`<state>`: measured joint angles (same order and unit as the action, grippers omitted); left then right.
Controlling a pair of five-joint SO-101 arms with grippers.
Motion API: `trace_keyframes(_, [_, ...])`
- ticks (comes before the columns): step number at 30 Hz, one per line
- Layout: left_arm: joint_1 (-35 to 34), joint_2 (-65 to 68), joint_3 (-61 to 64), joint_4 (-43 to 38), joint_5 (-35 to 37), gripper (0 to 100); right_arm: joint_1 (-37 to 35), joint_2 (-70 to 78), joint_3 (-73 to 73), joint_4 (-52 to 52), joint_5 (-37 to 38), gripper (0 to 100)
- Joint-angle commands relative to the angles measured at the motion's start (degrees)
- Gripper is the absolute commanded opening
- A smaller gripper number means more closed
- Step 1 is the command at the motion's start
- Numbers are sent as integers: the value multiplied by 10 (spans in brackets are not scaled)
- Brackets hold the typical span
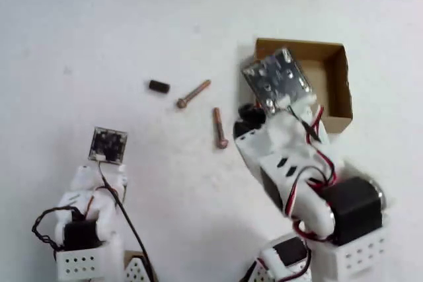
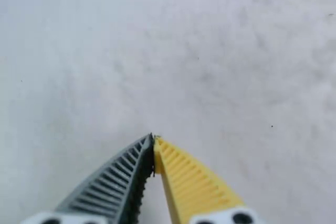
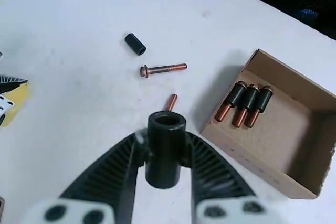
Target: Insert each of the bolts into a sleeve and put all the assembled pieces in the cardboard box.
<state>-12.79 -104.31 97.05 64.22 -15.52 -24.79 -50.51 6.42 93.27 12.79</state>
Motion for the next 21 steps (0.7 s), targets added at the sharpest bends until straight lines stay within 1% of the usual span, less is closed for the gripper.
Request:
trace_keyframes(1, [5, -4, -1, -12, -4, 23, 17, -65, 86, -69, 2, 18])
trace_keyframes(4, [5, -4, -1, -12, -5, 22, 38, -109, 170, -131, 3, 18])
trace_keyframes(7, [5, -4, -4, -9, -10, 22, 58, -137, 236, -174, 33, 18])
trace_keyframes(9, [4, -4, -19, 2, -36, 22, 70, -153, 269, -190, 37, 18])
trace_keyframes(11, [4, -4, -50, 29, -58, 22, 80, -168, 296, -204, 37, 18])
trace_keyframes(14, [4, -3, -97, 64, -61, 21, 82, -196, 343, -224, 37, 17])
trace_keyframes(17, [4, -1, -130, 67, -62, 21, 81, -230, 401, -257, 37, 17])
trace_keyframes(21, [4, 0, -177, 92, -107, 20, 82, -284, 472, -294, 37, 17])
